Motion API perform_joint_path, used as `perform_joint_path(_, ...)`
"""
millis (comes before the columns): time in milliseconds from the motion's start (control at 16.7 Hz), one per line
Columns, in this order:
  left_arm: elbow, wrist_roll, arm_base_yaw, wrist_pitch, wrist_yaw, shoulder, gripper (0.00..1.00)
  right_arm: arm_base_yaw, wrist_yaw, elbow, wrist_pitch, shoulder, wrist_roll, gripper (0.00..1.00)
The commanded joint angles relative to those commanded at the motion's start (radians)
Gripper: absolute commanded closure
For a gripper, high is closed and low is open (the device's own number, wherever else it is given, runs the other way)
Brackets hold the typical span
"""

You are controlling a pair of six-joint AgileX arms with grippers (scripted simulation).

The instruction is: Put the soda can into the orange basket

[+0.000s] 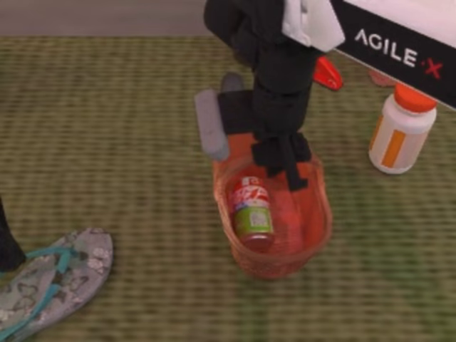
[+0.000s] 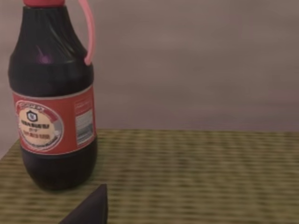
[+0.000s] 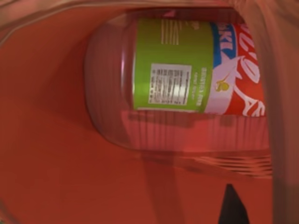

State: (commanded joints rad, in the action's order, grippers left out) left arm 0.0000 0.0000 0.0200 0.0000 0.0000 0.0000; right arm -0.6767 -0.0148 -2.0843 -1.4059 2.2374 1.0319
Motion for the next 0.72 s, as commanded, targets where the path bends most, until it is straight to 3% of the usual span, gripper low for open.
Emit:
perform_joint_path(300,0.0,0.0,0.0,0.0,0.0,0.0,0.0,0.002,0.0,-0.018,-0.018,0.001,0.006,1.0)
perform_joint_path(720,0.0,0.0,0.0,0.0,0.0,0.0,0.0,0.029,0.0,-0.17,-0.189,-0.018,0.037,1.0)
